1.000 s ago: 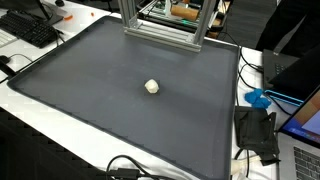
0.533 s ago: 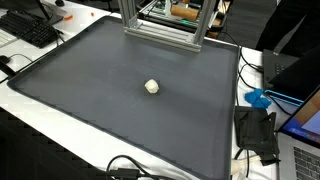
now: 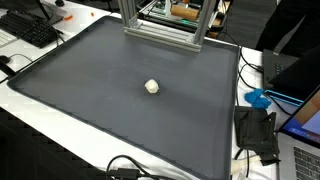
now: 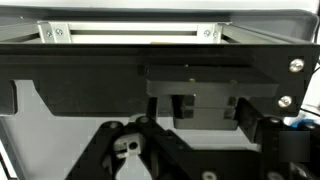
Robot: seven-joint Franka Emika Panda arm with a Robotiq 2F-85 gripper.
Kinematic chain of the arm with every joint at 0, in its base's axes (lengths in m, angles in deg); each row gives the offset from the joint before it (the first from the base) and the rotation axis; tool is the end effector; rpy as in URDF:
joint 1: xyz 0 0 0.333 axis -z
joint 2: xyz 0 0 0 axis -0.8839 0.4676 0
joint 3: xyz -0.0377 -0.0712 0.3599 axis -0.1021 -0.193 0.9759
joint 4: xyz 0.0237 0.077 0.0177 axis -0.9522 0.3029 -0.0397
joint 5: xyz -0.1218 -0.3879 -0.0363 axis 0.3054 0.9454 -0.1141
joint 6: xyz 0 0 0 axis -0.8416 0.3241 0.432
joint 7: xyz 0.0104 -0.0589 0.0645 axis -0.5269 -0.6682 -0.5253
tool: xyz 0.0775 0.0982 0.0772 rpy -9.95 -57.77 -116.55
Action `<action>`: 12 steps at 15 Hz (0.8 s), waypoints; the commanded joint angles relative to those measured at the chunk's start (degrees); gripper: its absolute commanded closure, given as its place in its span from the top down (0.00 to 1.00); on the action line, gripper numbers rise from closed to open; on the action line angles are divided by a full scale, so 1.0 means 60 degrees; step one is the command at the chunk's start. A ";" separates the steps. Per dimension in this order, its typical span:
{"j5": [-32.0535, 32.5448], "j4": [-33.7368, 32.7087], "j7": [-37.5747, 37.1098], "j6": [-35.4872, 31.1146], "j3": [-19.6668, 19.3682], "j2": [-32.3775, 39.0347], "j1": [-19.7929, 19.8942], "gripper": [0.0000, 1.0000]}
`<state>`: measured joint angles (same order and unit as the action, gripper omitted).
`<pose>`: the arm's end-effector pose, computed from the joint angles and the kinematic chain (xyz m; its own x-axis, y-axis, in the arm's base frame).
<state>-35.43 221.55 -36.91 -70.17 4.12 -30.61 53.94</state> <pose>0.2893 0.1388 0.4720 0.9925 0.0734 0.0977 0.0707 -0.9970 0.0308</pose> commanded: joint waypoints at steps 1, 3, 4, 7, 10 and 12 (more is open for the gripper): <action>0.0080 0.0128 -0.0409 0.0211 0.0106 -0.0149 -0.0058 0.79; 0.0073 0.0115 -0.0505 0.0290 0.0131 -0.0149 -0.0059 0.77; 0.0067 0.0108 -0.0556 0.0331 0.0143 -0.0148 -0.0057 0.74; 0.0037 0.0089 -0.0667 0.0402 0.0176 -0.0146 -0.0086 0.69; 0.0019 0.0075 -0.0742 0.0451 0.0200 -0.0154 -0.0103 0.44; -0.0043 0.0058 -0.0780 0.0480 0.0207 -0.0164 -0.0143 0.34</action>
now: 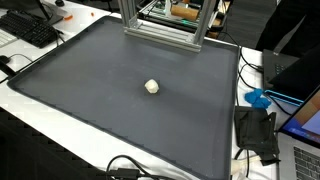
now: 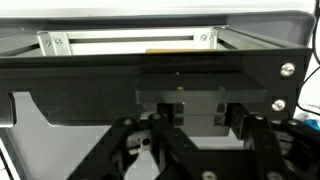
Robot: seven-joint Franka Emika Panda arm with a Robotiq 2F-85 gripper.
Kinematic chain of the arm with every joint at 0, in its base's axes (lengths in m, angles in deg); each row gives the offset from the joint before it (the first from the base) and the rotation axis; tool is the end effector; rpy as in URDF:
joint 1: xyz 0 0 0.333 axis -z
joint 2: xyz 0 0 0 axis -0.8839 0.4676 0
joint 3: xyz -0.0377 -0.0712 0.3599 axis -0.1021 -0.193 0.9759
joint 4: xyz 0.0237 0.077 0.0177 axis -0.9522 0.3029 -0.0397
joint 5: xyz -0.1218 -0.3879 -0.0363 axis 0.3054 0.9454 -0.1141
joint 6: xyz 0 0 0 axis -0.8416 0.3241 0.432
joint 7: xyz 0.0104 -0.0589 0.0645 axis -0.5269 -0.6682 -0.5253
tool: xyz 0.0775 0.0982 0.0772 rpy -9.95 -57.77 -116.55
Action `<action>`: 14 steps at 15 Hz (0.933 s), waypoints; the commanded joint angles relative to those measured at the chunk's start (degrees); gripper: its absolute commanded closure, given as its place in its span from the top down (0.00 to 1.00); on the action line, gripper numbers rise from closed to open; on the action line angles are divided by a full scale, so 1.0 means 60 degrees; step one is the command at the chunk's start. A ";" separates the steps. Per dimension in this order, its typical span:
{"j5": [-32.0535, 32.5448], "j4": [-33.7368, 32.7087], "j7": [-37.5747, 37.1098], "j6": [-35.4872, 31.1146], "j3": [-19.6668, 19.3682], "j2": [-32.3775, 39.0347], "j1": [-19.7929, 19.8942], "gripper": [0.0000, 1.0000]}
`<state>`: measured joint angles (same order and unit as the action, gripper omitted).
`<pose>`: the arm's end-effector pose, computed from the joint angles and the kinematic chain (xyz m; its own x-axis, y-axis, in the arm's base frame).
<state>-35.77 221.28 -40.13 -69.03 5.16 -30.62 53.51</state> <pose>0.2839 0.1468 0.4711 0.9957 0.0369 0.0848 0.0340 -0.9988 0.0361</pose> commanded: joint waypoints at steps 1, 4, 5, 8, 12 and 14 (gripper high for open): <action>0.0002 0.0106 -0.0242 0.0299 0.0017 -0.0155 -0.0068 0.34; 0.0079 0.0173 -0.0192 0.0238 0.0032 -0.0167 -0.0055 0.34; 0.0085 0.0181 -0.0217 0.0249 0.0040 -0.0160 -0.0044 0.34; 0.0016 0.0168 -0.0190 0.0329 -0.0012 -0.0123 -0.0063 0.34; 0.0010 0.0175 -0.0172 0.0408 -0.0027 -0.0117 -0.0066 0.38; 0.0001 0.0176 -0.0100 0.0360 -0.0032 -0.0118 -0.0095 0.33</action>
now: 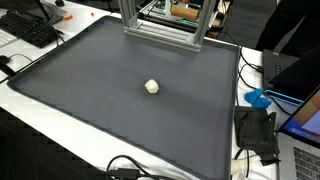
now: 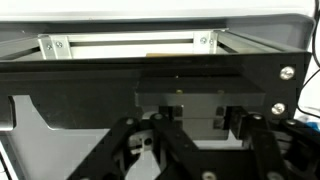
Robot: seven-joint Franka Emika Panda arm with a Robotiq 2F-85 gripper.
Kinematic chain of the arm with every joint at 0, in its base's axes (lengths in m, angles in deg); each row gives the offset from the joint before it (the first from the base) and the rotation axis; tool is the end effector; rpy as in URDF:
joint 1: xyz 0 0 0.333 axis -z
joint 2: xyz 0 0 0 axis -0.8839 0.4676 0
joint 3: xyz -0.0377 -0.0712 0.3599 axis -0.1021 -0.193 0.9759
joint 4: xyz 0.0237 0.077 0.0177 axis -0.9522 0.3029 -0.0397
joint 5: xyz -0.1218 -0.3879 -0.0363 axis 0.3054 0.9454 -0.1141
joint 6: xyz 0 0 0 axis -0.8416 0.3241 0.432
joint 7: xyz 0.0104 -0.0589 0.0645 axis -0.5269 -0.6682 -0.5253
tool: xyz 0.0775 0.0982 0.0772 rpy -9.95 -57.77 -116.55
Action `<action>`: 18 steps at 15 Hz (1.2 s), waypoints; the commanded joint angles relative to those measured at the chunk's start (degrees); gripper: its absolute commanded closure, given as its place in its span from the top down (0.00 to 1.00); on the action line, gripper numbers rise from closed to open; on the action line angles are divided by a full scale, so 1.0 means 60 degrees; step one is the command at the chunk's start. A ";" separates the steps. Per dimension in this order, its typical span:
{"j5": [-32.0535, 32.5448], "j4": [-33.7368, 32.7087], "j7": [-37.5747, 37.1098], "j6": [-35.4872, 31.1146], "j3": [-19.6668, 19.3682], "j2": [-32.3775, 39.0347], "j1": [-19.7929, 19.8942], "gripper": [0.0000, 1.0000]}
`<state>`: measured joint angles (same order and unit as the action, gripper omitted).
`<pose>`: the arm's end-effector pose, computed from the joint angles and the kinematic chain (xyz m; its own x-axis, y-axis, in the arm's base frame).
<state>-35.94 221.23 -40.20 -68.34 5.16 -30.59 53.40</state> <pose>0.2821 0.1472 0.4702 0.9967 0.0363 0.0729 0.0337 -0.9988 0.0363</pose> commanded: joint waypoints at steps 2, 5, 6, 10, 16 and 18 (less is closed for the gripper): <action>0.0045 0.0202 -0.0025 0.0197 -0.0035 -0.0139 -0.0116 0.27; 0.0034 0.0248 0.0009 0.0171 -0.0052 -0.0134 -0.0120 0.27; 0.0006 0.0277 0.0001 0.0136 -0.0050 -0.0126 -0.0130 0.27; 0.0110 0.0434 0.0179 -0.0079 -0.0121 -0.0106 -0.0084 0.27; 0.0121 0.0161 0.1086 0.0150 -0.0486 -0.0020 -0.0217 0.27; 0.0114 0.0018 0.1374 0.0167 -0.0638 0.0025 -0.0247 0.27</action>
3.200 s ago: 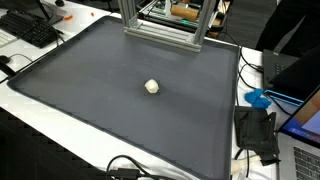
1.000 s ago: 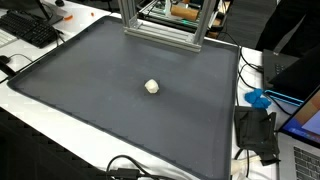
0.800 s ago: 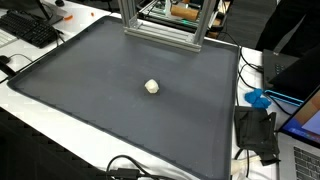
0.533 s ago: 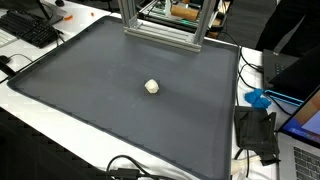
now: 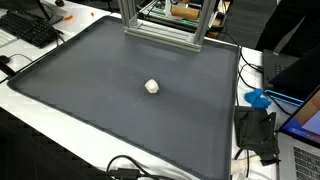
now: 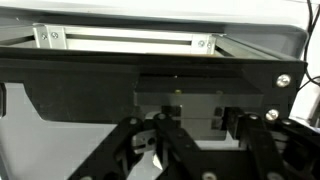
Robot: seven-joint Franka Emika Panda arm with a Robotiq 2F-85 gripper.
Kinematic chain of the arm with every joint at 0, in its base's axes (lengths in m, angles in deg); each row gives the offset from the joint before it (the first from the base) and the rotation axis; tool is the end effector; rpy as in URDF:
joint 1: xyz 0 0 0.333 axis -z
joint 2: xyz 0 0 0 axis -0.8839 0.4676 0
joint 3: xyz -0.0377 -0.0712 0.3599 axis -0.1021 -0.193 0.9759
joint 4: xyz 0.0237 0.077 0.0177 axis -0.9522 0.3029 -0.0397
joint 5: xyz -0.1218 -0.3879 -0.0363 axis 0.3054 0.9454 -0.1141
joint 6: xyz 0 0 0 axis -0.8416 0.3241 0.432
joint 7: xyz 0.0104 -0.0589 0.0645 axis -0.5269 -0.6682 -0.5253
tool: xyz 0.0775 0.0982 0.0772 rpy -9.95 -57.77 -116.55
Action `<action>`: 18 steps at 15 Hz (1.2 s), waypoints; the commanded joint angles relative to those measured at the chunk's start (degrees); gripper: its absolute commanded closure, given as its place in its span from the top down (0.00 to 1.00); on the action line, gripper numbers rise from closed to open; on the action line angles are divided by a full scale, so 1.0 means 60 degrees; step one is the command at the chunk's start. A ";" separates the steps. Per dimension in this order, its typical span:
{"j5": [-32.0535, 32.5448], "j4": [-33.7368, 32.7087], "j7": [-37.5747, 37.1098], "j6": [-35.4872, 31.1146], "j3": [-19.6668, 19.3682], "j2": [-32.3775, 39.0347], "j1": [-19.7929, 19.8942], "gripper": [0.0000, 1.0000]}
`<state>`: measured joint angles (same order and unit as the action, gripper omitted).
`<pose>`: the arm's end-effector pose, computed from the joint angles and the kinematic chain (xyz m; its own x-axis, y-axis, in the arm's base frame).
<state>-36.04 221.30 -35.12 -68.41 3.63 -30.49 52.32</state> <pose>0.2828 0.1446 0.4710 0.9903 0.1219 0.0667 0.1206 -0.9924 0.0229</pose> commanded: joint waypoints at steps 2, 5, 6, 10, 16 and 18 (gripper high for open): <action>0.0114 -0.0121 0.0737 0.0127 -0.0512 0.0098 -0.0059 0.27; 0.0012 -0.0402 0.1167 0.0122 -0.0764 0.0338 -0.0102 0.27; 0.0039 -0.0540 0.1312 0.0180 -0.0837 0.0432 -0.0086 0.27; 0.0033 -0.1089 0.1771 0.0233 -0.1153 0.0834 -0.0031 0.27; 0.0030 -0.1676 0.2108 0.0551 -0.1361 0.1339 0.0038 0.27; -0.0056 -0.1769 0.2130 0.0497 -0.1393 0.1401 0.0031 0.27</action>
<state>-36.14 212.73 -23.22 -67.06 -4.14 -22.91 52.40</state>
